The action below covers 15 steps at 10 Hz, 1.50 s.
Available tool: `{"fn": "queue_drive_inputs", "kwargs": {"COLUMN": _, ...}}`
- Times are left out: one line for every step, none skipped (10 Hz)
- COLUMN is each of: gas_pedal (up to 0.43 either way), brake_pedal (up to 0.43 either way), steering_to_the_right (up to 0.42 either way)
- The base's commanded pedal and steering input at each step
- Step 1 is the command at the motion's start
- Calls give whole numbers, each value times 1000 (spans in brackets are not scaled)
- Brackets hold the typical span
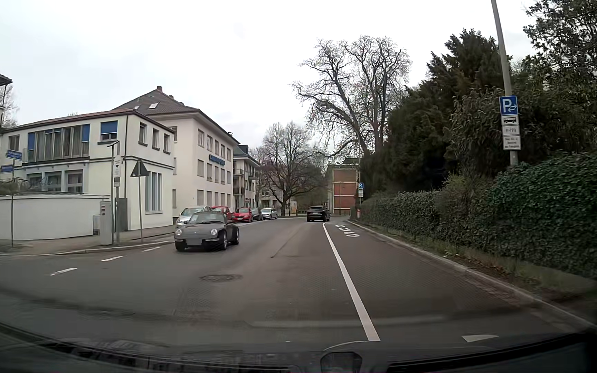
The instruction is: Follow the waypoints while adhering to traffic rules and regulations
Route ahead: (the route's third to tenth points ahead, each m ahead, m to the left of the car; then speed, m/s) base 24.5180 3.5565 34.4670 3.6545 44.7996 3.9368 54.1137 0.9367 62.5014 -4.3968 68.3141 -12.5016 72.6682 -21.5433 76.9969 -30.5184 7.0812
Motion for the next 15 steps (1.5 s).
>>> {"fn": "queue_drive_inputs", "kwargs": {"gas_pedal": 67, "brake_pedal": 0, "steering_to_the_right": 1}}
{"fn": "queue_drive_inputs", "kwargs": {"gas_pedal": 67, "brake_pedal": 0, "steering_to_the_right": 1}}
{"fn": "queue_drive_inputs", "kwargs": {"gas_pedal": 67, "brake_pedal": 0, "steering_to_the_right": 1}}
{"fn": "queue_drive_inputs", "kwargs": {"gas_pedal": 67, "brake_pedal": 0, "steering_to_the_right": 1}}
{"fn": "queue_drive_inputs", "kwargs": {"gas_pedal": 67, "brake_pedal": 0, "steering_to_the_right": 1}}
{"fn": "queue_drive_inputs", "kwargs": {"gas_pedal": 67, "brake_pedal": 0, "steering_to_the_right": 1}}
{"fn": "queue_drive_inputs", "kwargs": {"gas_pedal": 67, "brake_pedal": 0, "steering_to_the_right": 1}}
{"fn": "queue_drive_inputs", "kwargs": {"gas_pedal": 67, "brake_pedal": 0, "steering_to_the_right": 1}}
{"fn": "queue_drive_inputs", "kwargs": {"gas_pedal": 67, "brake_pedal": 0, "steering_to_the_right": 1}}
{"fn": "queue_drive_inputs", "kwargs": {"gas_pedal": 67, "brake_pedal": 0, "steering_to_the_right": 2}}
{"fn": "queue_drive_inputs", "kwargs": {"gas_pedal": 67, "brake_pedal": 0, "steering_to_the_right": 2}}
{"fn": "queue_drive_inputs", "kwargs": {"gas_pedal": 67, "brake_pedal": 0, "steering_to_the_right": 3}}
{"fn": "queue_drive_inputs", "kwargs": {"gas_pedal": 67, "brake_pedal": 0, "steering_to_the_right": 3}}
{"fn": "queue_drive_inputs", "kwargs": {"gas_pedal": 67, "brake_pedal": 0, "steering_to_the_right": 3}}
{"fn": "queue_drive_inputs", "kwargs": {"gas_pedal": 67, "brake_pedal": 0, "steering_to_the_right": 3}}
